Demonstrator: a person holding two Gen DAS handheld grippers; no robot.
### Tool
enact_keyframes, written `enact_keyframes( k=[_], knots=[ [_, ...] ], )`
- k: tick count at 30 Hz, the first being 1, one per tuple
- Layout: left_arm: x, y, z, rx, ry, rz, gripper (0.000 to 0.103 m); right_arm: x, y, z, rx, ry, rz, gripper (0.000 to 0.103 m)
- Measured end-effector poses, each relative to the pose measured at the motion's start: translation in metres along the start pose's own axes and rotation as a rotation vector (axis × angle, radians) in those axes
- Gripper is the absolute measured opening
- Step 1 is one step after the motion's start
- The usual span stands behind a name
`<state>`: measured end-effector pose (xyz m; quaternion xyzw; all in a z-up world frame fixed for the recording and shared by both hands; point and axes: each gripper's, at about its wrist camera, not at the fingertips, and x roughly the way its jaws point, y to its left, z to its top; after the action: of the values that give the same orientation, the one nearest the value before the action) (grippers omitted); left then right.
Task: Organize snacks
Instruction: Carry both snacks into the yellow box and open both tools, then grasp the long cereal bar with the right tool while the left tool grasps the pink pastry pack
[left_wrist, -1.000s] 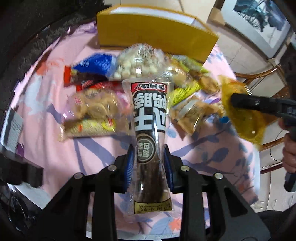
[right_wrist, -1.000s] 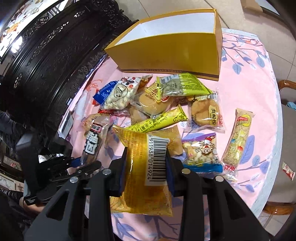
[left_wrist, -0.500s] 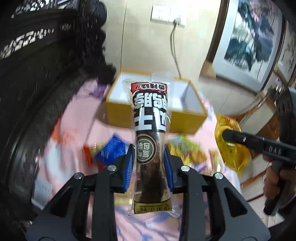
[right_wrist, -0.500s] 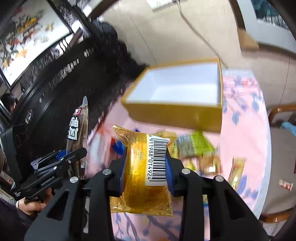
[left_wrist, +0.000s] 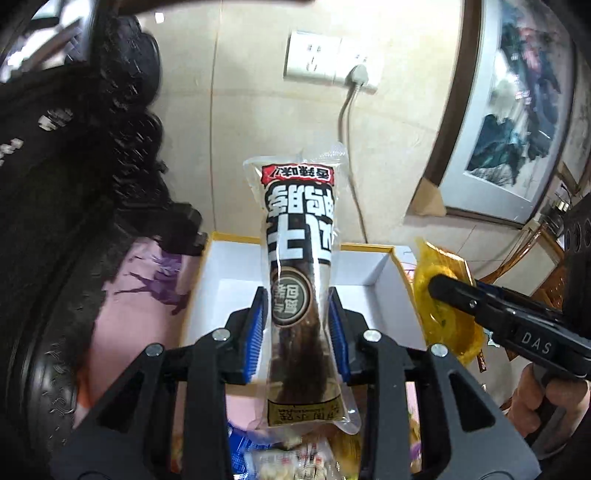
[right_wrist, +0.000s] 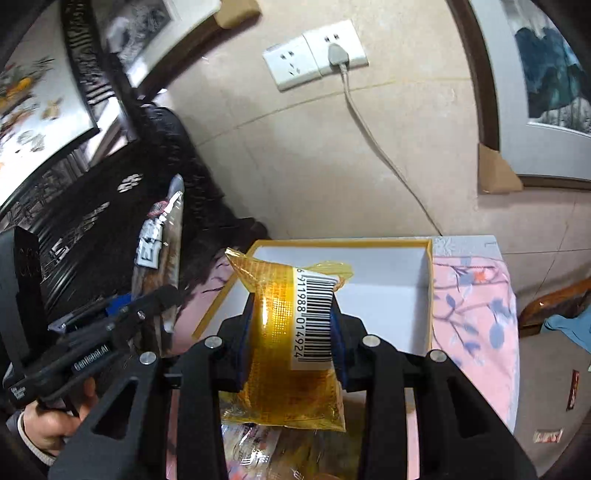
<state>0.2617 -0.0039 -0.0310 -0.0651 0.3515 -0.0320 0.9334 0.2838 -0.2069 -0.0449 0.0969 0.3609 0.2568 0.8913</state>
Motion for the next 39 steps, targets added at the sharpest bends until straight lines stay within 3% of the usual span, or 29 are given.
enact_keyframes(
  k=[4,10,13,14,17,24,28,31,36,39],
  knots=[
    [0.068,0.006,0.015,-0.022,0.12,0.021,0.032,0.057,-0.016,0.018,0.009,0.102,-0.065,0.036],
    [0.145,0.012,0.003,-0.031,0.316,0.039,0.033,0.138,-0.036,0.019,0.034,0.299,-0.162,0.036],
    [0.164,0.015,-0.008,-0.036,0.389,0.043,0.042,0.16,-0.04,0.01,0.063,0.364,-0.189,0.039],
    [0.166,0.015,-0.011,-0.046,0.396,0.046,0.053,0.163,-0.04,0.009,0.072,0.377,-0.196,0.048],
    [0.145,0.014,-0.009,-0.046,0.331,0.072,0.076,0.153,-0.042,0.008,0.119,0.359,-0.187,0.064],
    [0.056,0.008,-0.003,0.015,0.155,0.119,0.096,0.062,-0.042,0.005,0.104,0.242,-0.134,0.065],
    [0.004,0.011,-0.025,0.039,0.093,0.141,0.098,0.005,-0.055,-0.022,0.049,0.22,-0.177,0.066],
    [-0.029,0.014,-0.056,0.045,0.084,0.154,0.098,-0.034,-0.079,-0.064,0.078,0.241,-0.25,0.067],
    [-0.067,0.012,-0.114,0.003,0.115,0.117,0.098,-0.056,-0.118,-0.146,0.202,0.337,-0.365,0.067],
    [-0.081,0.013,-0.149,0.009,0.167,0.137,0.098,-0.052,-0.13,-0.185,0.244,0.396,-0.413,0.065]
  ],
)
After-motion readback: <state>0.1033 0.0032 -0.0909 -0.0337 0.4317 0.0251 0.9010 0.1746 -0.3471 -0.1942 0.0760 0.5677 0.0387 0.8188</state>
